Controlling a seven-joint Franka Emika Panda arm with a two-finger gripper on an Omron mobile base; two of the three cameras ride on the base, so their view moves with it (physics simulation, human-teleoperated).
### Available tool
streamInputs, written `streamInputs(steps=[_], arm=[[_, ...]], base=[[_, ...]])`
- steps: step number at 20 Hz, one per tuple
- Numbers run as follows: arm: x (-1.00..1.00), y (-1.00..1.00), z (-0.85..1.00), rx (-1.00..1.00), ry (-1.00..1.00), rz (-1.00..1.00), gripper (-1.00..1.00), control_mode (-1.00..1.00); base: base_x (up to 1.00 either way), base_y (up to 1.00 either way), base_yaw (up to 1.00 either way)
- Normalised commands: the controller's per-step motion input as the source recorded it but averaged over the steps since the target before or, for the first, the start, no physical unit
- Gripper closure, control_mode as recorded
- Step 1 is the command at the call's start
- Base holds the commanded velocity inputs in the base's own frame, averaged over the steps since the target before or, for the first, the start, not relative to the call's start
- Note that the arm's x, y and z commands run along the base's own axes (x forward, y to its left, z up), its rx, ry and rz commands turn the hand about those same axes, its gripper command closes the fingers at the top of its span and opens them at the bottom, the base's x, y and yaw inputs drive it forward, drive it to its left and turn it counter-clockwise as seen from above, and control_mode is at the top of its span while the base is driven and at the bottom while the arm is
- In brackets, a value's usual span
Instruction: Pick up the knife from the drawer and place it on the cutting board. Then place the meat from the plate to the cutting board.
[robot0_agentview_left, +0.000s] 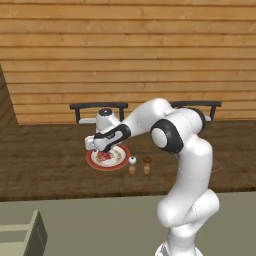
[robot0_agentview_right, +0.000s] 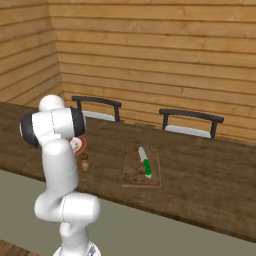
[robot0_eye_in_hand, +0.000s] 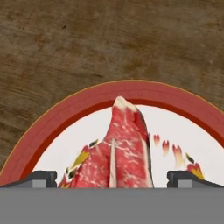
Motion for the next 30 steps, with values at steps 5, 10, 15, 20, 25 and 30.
streamInputs(steps=[5,10,15,20,25,30], arm=[[0.00,0.00,-0.21,-0.02,0.00,0.00,-1.00,-1.00],[0.00,0.00,-0.24,-0.02,0.00,0.00,-1.00,-1.00],[0.00,0.00,-0.19,-0.01,0.00,0.00,-1.00,-1.00],[0.00,0.01,-0.01,0.00,0.00,0.00,1.00,-1.00],[0.00,0.00,0.00,0.00,0.00,0.00,1.00,-1.00],[0.00,0.01,0.18,0.00,-0.01,0.00,1.00,-1.00]], base=[[0.00,0.00,0.00],[0.00,0.00,0.00],[0.00,0.00,0.00],[0.00,0.00,0.00],[0.00,0.00,0.00],[0.00,0.00,0.00]])
